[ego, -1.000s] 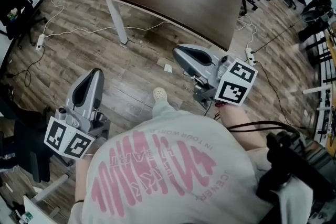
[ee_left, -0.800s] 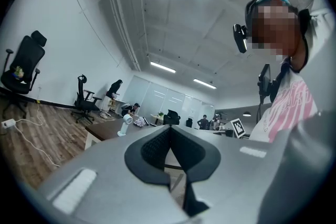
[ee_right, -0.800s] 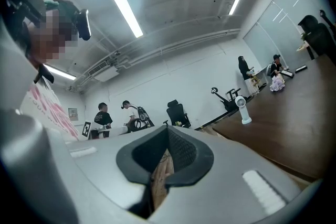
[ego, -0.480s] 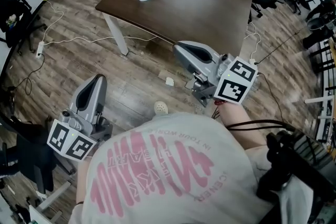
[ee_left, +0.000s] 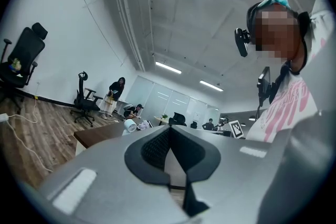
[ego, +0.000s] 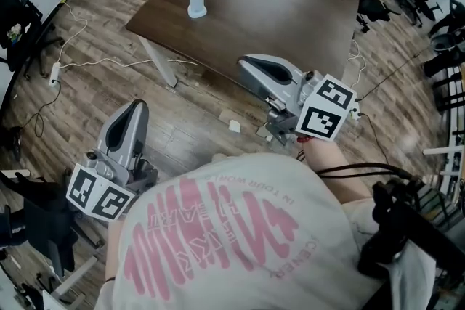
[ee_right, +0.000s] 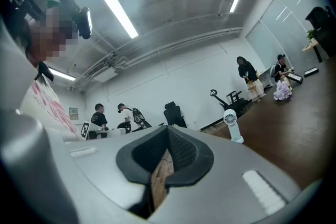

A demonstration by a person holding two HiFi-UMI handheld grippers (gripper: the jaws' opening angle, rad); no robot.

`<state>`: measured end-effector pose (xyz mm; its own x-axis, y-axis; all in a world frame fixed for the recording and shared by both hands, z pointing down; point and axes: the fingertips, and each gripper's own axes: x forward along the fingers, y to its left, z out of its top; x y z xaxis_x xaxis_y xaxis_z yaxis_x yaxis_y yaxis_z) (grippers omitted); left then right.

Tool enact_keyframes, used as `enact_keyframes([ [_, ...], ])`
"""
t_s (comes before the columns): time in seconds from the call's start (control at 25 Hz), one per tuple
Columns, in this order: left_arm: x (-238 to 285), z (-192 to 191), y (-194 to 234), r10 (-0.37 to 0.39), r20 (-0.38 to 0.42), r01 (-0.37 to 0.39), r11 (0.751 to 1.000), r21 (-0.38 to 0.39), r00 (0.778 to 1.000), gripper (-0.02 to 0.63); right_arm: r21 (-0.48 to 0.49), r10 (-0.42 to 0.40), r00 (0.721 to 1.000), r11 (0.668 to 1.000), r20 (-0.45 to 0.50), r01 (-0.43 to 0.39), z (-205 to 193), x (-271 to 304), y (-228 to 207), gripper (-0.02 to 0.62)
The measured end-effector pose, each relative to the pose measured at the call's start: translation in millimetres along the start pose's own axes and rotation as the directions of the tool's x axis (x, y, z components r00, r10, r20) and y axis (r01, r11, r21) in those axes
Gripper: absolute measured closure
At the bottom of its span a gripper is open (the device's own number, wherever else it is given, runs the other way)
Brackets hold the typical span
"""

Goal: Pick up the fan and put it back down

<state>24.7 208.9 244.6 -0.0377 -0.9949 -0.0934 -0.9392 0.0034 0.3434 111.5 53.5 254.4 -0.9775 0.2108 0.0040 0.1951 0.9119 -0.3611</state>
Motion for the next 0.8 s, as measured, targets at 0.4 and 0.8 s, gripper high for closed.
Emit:
enact_keyframes([
  [0.4,50,-3,20,0.019,0.040,-0.019,1.000,0.010,0.999,0.587,0.011,0.020,1.000,1.000,-0.015,-0.020,9,12,-55,0.589],
  [0.8,64,-13,25,0.046,0.019,-0.047,0.998,0.031,0.999,0.587,0.024,0.052,0.998,0.998,-0.034,-0.051,3,20,-72,0.589],
])
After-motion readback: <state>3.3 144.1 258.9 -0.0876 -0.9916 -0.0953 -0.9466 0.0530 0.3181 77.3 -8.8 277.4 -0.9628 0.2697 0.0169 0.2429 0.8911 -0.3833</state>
